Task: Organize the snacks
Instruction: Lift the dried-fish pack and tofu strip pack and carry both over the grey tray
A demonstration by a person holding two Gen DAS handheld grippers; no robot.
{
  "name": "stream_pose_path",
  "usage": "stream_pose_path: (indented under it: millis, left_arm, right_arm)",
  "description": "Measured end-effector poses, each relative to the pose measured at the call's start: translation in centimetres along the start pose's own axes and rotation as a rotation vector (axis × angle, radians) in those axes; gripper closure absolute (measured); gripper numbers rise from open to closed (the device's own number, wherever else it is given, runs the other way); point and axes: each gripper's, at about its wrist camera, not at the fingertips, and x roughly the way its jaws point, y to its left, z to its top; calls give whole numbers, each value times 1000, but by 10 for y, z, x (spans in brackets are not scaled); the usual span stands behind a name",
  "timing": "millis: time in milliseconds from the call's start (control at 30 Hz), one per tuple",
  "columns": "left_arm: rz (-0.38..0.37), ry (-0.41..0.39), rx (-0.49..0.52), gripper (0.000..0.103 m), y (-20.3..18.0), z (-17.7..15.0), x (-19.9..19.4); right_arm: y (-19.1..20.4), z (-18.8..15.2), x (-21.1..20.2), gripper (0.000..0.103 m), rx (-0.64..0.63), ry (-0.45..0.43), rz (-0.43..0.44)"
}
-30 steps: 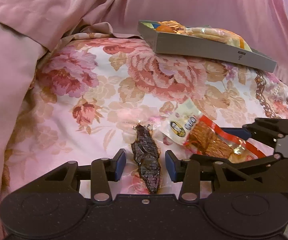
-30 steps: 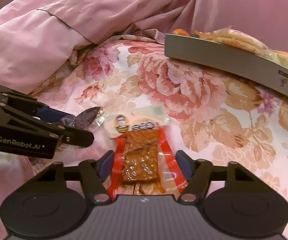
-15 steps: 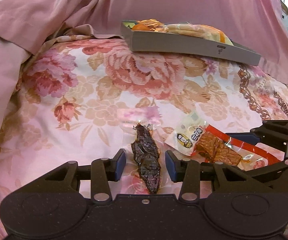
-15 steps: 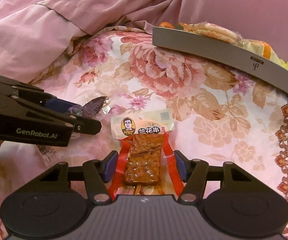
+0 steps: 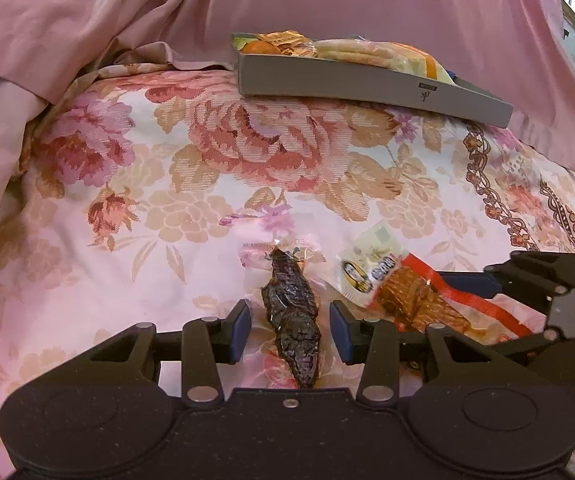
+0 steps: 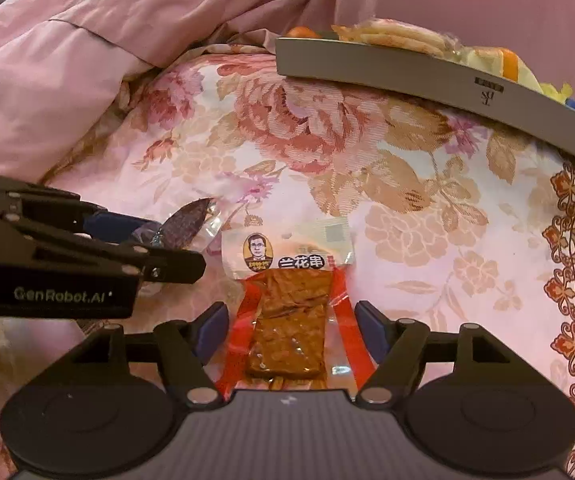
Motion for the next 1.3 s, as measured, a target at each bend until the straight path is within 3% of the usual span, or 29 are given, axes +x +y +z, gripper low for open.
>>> stream_pose_path:
  millis: [200, 300, 433, 500, 733, 833, 933, 1067, 1300]
  left_arm:
    - [-1, -3, -5, 59, -1, 0, -2]
    - [-3, -4, -6, 59, -3, 0, -2]
    - [-13, -4, -3, 59, -6, 0, -4]
    - [-18, -2, -4, 59, -5, -1, -5]
    - [-22, -14, -4, 59, -5, 1, -9]
    - [-21, -18, -8, 59, -3, 1, -11]
    - [-22, -22, -9, 59, -3, 2, -13]
    - [-26, -28, -8, 59, -3, 2, -15]
    - [-26, -27, -13, 59, -2, 3, -15]
  right_arm:
    - [6, -9, -13, 40, -88, -22, -56]
    - [14, -14, -21, 47, -189, -41, -128]
    - [19, -20, -24, 47, -314, -47, -216]
    - [12, -18, -26, 46, -261, -37, -195]
    - [-41, -9, -19, 39, 152, 32, -9]
    - [-44, -8, -21, 41, 181, 35, 2]
    - [-40, -8, -27, 55, 163, 12, -3]
    - [-35, -5, -29, 55, 137, 18, -8]
    - [-55, -6, -36, 55, 301, 21, 59]
